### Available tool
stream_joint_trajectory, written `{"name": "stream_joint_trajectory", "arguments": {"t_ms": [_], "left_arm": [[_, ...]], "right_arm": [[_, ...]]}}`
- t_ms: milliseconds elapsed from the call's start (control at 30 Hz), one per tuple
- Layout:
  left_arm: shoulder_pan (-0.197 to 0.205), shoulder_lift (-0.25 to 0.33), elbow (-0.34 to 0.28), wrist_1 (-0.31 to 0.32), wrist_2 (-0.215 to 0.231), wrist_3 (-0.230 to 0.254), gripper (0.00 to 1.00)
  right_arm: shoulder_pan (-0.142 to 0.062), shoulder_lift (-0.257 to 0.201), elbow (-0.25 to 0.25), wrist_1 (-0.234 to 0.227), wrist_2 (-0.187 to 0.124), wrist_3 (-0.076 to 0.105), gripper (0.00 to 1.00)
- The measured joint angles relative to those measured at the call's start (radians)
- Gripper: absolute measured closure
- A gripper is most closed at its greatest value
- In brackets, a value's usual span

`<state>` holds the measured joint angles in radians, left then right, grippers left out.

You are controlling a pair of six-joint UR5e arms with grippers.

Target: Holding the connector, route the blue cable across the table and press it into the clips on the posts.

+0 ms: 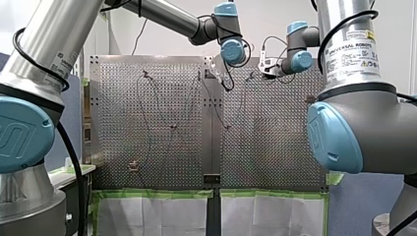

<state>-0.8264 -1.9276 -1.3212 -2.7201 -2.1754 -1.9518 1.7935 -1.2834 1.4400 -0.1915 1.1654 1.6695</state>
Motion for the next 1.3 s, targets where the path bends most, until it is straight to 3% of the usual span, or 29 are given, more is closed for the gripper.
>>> {"name": "stream_joint_trajectory", "arguments": {"t_ms": [133, 467, 667, 1067, 1300], "left_arm": [[0.005, -0.001, -0.033, 0.033, -0.027, -0.033, 0.00], [-0.009, -0.084, -0.123, 0.123, -0.100, -0.123, 0.00], [-0.015, -0.133, -0.172, 0.172, -0.138, -0.142, 0.00], [-0.020, -0.232, -0.274, 0.274, -0.136, -0.166, 0.00], [-0.003, -0.243, -0.330, 0.330, -0.104, -0.189, 0.00]], "right_arm": [[0.003, 0.000, 0.000, 0.001, -0.001, -0.001, 1.00], [0.012, 0.000, 0.000, 0.001, -0.001, 0.000, 1.00], [0.012, 0.000, 0.000, 0.001, 0.000, 0.001, 1.00], [0.008, 0.000, 0.000, 0.002, 0.001, 0.003, 1.00], [0.005, 0.000, 0.000, 0.004, 0.015, 0.006, 1.00]]}}
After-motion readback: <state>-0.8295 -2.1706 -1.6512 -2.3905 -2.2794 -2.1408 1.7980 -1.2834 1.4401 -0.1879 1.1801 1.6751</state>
